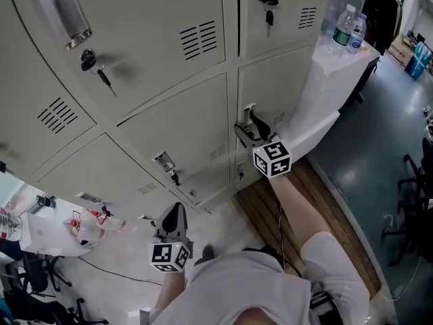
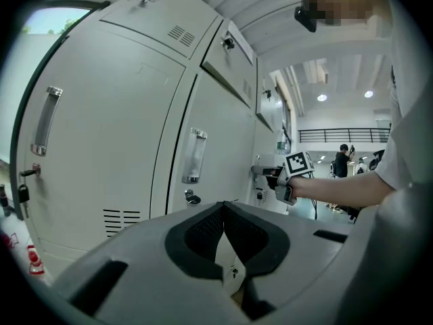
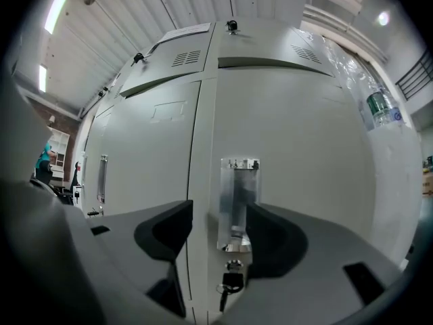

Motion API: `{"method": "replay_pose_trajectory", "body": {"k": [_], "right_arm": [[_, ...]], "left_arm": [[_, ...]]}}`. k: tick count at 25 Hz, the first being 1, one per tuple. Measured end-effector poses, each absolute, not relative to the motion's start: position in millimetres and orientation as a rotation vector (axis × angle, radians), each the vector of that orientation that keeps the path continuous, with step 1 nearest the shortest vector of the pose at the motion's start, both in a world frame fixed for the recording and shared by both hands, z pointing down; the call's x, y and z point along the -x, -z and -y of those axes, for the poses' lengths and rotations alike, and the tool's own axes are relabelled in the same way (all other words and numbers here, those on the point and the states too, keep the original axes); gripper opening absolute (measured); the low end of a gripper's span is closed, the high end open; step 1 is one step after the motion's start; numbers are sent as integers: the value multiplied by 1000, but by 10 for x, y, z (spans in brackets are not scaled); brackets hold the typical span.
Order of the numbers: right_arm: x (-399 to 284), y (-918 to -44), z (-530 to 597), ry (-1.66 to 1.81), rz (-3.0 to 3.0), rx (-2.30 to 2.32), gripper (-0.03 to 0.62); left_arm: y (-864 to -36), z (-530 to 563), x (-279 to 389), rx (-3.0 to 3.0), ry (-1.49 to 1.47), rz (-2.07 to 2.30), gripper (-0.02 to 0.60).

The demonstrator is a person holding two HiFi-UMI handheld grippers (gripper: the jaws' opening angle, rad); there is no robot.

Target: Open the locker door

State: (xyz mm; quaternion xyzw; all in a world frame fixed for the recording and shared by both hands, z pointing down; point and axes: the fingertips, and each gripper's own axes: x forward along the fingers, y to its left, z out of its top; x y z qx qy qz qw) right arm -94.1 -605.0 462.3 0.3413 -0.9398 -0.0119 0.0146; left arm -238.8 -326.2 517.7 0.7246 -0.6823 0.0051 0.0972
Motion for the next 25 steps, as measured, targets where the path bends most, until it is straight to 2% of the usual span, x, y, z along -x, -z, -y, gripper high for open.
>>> {"method": "replay_pose_trajectory", "body": {"k": [9, 18, 25], "right_arm": [[1029, -4594, 6080, 56, 2929, -1059, 223], [1054, -4542, 6065, 49, 2941, -1061, 167], [954, -4551, 5968, 35, 2936, -1088, 167]], "left_arm": [[-5185, 3270, 2418, -2137, -8, 2017, 2], [-5206, 3217, 2441, -2131, -11, 2016, 2], [-5198, 3202, 2407, -2151, -14, 1998, 2]]}}
